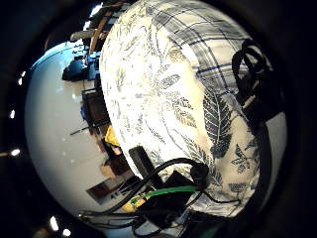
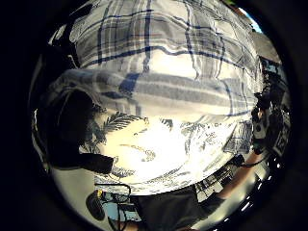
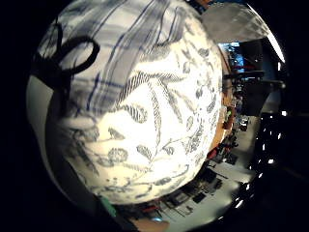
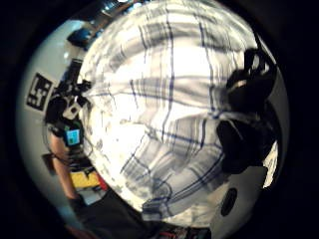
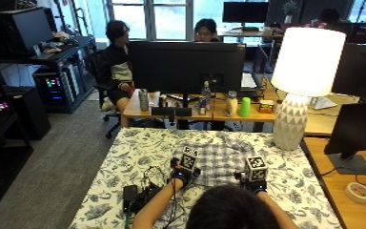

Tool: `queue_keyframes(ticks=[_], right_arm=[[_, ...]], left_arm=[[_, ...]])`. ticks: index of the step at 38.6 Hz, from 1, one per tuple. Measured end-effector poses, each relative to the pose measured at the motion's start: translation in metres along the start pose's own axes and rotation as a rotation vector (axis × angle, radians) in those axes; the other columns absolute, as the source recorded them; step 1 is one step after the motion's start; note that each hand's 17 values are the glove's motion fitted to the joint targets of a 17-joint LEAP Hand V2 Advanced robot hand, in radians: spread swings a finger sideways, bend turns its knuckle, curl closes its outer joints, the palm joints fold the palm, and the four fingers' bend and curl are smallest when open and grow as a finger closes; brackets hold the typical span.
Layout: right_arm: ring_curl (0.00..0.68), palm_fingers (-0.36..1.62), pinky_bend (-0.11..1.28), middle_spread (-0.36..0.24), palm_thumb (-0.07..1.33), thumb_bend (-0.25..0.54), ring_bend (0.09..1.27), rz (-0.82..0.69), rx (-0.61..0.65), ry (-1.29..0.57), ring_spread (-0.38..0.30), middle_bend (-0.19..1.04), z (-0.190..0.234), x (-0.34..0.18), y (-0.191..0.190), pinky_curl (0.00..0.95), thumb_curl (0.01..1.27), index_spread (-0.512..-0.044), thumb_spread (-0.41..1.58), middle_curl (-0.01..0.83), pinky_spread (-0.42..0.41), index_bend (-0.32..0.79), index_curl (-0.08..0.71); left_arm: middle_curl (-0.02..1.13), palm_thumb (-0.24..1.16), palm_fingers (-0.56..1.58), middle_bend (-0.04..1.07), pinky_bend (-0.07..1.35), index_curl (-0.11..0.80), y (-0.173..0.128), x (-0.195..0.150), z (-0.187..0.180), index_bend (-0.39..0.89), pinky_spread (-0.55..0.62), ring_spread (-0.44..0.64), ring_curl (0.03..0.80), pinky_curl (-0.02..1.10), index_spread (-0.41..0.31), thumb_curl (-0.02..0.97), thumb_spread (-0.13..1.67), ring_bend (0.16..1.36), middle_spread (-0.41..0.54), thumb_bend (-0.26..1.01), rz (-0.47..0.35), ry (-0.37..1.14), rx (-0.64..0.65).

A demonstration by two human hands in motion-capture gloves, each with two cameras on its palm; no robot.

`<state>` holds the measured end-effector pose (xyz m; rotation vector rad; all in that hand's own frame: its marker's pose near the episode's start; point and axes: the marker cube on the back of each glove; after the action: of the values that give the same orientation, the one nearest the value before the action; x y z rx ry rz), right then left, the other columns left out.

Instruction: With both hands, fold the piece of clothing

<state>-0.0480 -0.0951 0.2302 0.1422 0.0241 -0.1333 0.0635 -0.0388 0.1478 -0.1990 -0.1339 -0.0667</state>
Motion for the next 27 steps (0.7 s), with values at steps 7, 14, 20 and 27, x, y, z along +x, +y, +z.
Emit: queue_keyframes(ticks=[7, 14, 20, 27], right_arm=[[0.421, 1.31, 0.62, -0.142, 0.98, 0.082, 0.66, 0.041, -0.005, 0.248, -0.186, 0.33, -0.011, 0.002, 0.003, 0.403, 0.34, -0.285, 1.00, 0.425, -0.255, 0.20, 0.309], [0.440, 1.37, 0.62, -0.169, 1.02, 0.061, 0.68, -0.004, -0.069, 0.317, -0.212, 0.36, -0.016, -0.004, 0.001, 0.414, 0.34, -0.266, 0.99, 0.450, -0.284, 0.21, 0.358], [0.448, 1.38, 0.63, -0.190, 1.03, 0.041, 0.68, -0.023, -0.021, 0.278, -0.223, 0.41, -0.038, 0.002, -0.001, 0.424, 0.33, -0.264, 1.01, 0.478, -0.297, 0.20, 0.387], [0.457, 1.37, 0.64, -0.190, 1.05, 0.026, 0.69, -0.043, 0.065, 0.268, -0.233, 0.44, -0.021, 0.041, -0.051, 0.435, 0.32, -0.263, 1.05, 0.497, -0.302, 0.20, 0.416]], left_arm=[[0.25, 0.55, 0.97, 0.10, 0.60, 0.422, -0.001, 0.001, -0.006, 0.31, -0.32, -0.20, 0.321, 0.37, -0.228, 0.272, 1.28, 0.53, -0.163, 0.07, 0.036, 0.005, -0.039], [0.25, 0.57, 0.99, 0.10, 0.55, 0.446, 0.006, -0.004, -0.013, 0.31, -0.33, -0.22, 0.328, 0.37, -0.246, 0.264, 1.30, 0.48, -0.184, 0.06, 0.024, 0.000, -0.075], [0.24, 0.58, 0.99, 0.10, 0.52, 0.465, 0.016, -0.011, -0.030, 0.31, -0.32, -0.22, 0.333, 0.37, -0.254, 0.258, 1.31, 0.44, -0.195, 0.05, 0.037, 0.030, -0.048], [0.24, 0.58, 0.97, 0.10, 0.47, 0.487, 0.034, -0.023, -0.062, 0.33, -0.30, -0.21, 0.337, 0.37, -0.265, 0.243, 1.34, 0.39, -0.198, 0.03, 0.018, 0.047, 0.077]])
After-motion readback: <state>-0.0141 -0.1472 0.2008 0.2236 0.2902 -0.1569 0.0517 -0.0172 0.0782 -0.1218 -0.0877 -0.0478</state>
